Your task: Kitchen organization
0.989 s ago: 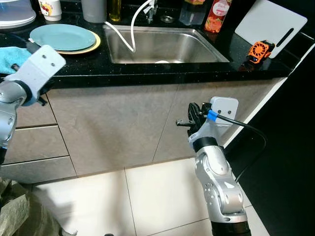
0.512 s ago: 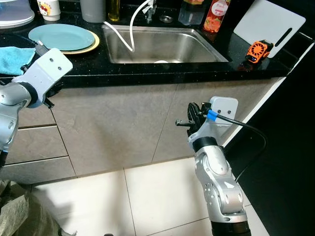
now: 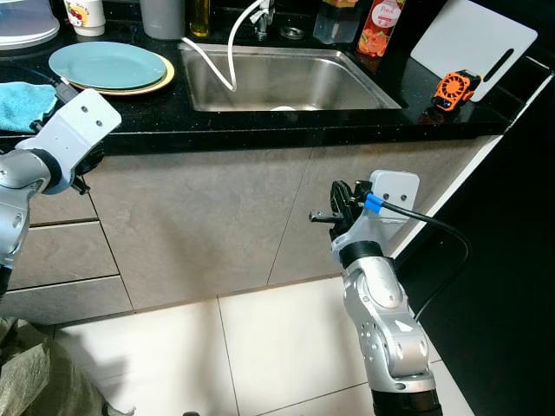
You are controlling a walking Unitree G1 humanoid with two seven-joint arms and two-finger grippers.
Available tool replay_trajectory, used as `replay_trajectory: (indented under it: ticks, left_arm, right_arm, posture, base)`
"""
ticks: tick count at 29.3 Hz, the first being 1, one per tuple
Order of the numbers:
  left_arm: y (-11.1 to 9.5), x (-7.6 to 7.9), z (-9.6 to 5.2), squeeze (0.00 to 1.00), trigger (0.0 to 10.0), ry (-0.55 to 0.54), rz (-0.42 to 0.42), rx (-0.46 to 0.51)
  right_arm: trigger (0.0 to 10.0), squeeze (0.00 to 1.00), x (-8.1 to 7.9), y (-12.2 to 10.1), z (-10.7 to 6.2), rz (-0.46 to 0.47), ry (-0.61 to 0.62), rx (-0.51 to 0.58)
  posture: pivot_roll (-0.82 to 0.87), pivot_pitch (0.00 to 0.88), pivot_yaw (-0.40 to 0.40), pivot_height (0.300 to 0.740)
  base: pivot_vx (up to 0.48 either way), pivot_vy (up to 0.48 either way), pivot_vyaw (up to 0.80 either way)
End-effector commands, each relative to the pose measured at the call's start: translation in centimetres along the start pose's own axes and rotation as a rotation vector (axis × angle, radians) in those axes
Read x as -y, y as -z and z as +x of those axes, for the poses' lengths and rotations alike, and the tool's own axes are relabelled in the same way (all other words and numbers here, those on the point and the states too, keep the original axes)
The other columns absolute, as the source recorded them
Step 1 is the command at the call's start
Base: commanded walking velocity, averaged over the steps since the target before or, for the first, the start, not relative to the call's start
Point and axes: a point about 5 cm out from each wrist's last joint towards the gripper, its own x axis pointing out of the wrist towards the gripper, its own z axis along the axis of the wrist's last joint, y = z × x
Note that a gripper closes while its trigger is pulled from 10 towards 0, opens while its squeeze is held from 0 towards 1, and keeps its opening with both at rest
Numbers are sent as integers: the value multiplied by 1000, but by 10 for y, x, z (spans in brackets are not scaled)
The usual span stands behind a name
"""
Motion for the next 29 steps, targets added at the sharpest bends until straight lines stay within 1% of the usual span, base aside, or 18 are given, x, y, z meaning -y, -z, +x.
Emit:
replay_trajectory:
  ticks: [1,29]
  left_arm:
    - [1,0,0,0,10000,3,-1,1]
    - [5,0,1,0,10000,2,0,-1]
  right_arm:
    - [10000,0,0,5,-1,7,2,-29]
    - [10000,0,0,5,-2,6,5,-28]
  posture:
    - [256,97,-92,740]
    - [249,93,-88,740]
  base:
    - [0,0,0]
    - [0,0,0]
